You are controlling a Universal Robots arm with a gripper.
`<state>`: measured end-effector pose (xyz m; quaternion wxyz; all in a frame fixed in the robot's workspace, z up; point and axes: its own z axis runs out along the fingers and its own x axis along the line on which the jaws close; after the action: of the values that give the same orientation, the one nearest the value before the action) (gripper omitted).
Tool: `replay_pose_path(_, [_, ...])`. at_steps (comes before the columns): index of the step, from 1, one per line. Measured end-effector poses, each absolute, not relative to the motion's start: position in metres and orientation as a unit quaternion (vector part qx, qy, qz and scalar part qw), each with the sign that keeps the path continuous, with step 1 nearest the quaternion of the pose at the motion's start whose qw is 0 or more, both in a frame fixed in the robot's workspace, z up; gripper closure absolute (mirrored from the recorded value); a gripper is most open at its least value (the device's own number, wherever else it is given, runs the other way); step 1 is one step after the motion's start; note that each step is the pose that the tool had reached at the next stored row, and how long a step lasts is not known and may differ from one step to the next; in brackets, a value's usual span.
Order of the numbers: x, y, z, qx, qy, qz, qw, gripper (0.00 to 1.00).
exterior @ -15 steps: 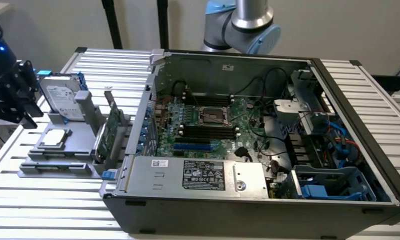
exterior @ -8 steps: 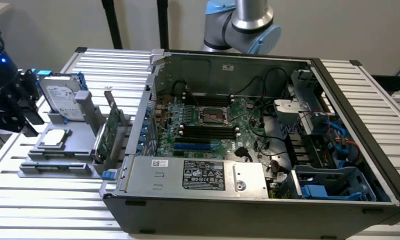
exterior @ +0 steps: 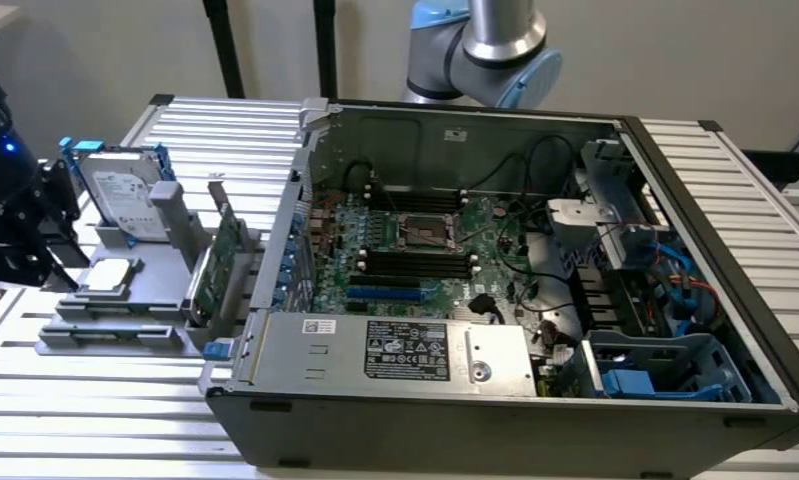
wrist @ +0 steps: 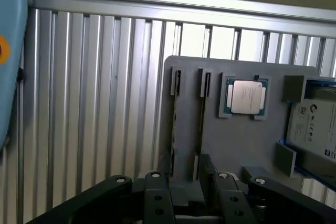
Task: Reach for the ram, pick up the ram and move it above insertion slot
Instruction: 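Pick up the ram and move it above insertion slot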
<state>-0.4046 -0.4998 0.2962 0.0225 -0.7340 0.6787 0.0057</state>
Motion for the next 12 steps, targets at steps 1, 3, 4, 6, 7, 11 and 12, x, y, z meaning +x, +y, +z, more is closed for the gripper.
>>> replay_pose_path(1, [-0.405, -0.500, 0.294, -0.734, 0.679, 0.006, 0.023, 0.64])
replay_pose_path(3, [-0.404, -0.500, 0.291, -0.734, 0.679, 0.006, 0.023, 0.64])
replay_pose_path(4, [-0.404, -0.500, 0.289, -0.734, 0.679, 0.006, 0.023, 0.64])
replay_pose_path(6, [-0.404, -0.500, 0.285, -0.734, 0.679, 0.006, 0.023, 0.64])
replay_pose_path(7, [-0.404, -0.500, 0.283, -0.734, 0.679, 0.006, 0.023, 0.64])
replay_pose_path(11, [-0.404, -0.500, 0.276, -0.734, 0.679, 0.006, 0.023, 0.64])
replay_pose_path(12, [-0.404, -0.500, 0.274, -0.734, 0.679, 0.006, 0.023, 0.64])
